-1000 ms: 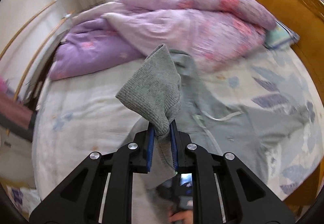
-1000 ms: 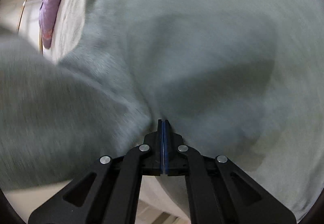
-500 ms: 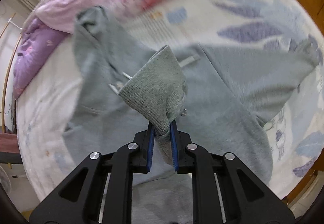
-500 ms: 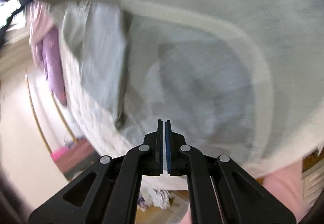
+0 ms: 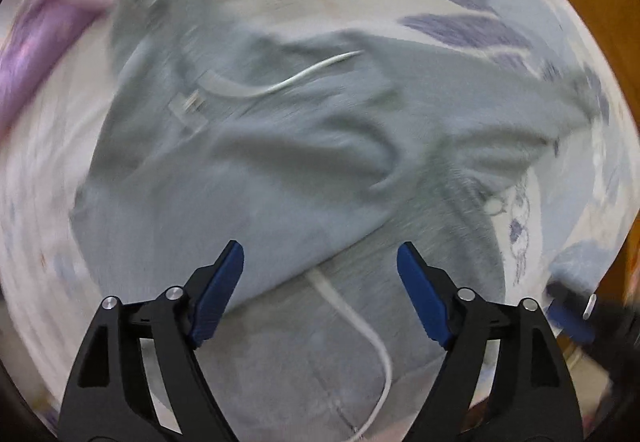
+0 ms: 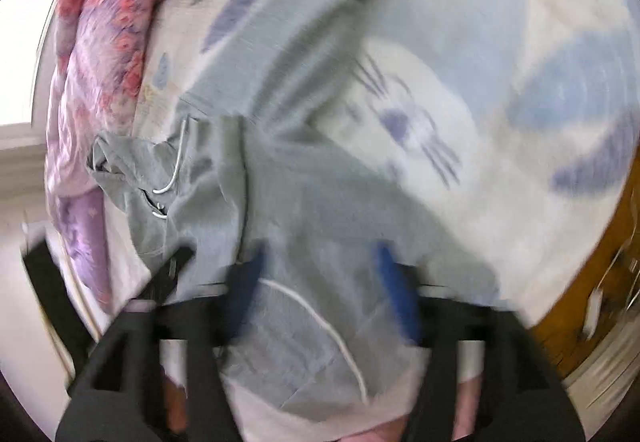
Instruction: Fold large clothes
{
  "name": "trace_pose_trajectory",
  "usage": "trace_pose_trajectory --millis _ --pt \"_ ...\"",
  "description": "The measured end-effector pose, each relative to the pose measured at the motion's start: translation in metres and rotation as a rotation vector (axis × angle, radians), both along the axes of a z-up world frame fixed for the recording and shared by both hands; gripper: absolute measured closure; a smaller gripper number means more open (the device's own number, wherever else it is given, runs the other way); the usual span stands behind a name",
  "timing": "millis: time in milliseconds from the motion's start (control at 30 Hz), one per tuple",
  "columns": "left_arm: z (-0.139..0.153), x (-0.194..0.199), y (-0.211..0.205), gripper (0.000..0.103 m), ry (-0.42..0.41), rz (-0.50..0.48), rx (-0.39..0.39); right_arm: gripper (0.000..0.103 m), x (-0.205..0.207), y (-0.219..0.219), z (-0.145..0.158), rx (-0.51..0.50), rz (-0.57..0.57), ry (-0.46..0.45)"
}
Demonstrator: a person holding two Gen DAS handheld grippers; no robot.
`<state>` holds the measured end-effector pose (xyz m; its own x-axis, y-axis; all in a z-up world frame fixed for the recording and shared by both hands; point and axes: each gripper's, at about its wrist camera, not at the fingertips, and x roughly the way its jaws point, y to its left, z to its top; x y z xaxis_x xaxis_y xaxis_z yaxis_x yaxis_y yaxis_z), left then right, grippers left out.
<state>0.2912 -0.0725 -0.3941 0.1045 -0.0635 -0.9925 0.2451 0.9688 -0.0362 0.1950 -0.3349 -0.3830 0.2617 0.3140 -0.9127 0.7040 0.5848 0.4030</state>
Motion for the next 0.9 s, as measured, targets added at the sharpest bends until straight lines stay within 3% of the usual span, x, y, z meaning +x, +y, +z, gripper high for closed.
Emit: trace_pose_trajectory --millis 100,167,233,400,433,500,533,567,600,633,667,800,900 --pt "-0.01 -0.006 0.065 0.023 0.065 0.216 -0.022 0.035 0.036 0.013 -0.016 -0.019 0.087 0.007" --pt "-0.024 -0.013 0.115 0.023 0.095 0.39 0.058 0.035 0.058 0.022 -0.031 -0.022 0.135 0.023" --pt "-0.039 -0.02 0.151 0.023 0.138 0.516 0.068 0.035 0.074 0.03 -0.034 -0.042 0.161 0.037" --pt "-0.081 -0.041 0.224 0.023 0.262 0.874 -0.114 0.035 0.12 0.049 -0.064 -0.04 0.183 0.054" --pt "-0.088 -0.044 0.233 0.025 0.27 0.927 -0.128 0.035 0.126 0.049 -0.071 -0.036 0.158 0.047" --pt "-0.097 -0.048 0.252 0.054 0.245 1.028 -0.129 0.035 0.14 0.051 -0.084 -0.029 0.122 0.061" --pt "-0.097 -0.049 0.26 0.08 0.219 1.066 -0.114 0.036 0.144 0.052 -0.089 -0.024 0.109 0.078" --pt "-0.098 -0.049 0.267 0.093 0.201 1.095 -0.097 0.039 0.146 0.052 -0.092 -0.028 0.096 0.092" --pt "-0.1 -0.047 0.276 0.094 0.203 1.121 -0.118 0.043 0.147 0.053 -0.093 -0.041 0.082 0.107" --pt "-0.1 -0.047 0.281 0.098 0.207 1.136 -0.132 0.058 0.148 0.054 -0.091 -0.04 0.086 0.098" --pt "-0.097 -0.047 0.286 0.098 0.201 1.156 -0.135 0.088 0.149 0.056 -0.089 -0.014 0.101 0.071" --pt "-0.063 -0.051 0.307 0.099 0.11 1.159 -0.094 0.089 0.138 0.069 -0.069 0.01 0.161 0.008" --pt "-0.067 -0.056 0.309 0.098 0.123 1.123 -0.111 0.089 0.122 0.074 -0.078 -0.07 0.191 0.062"
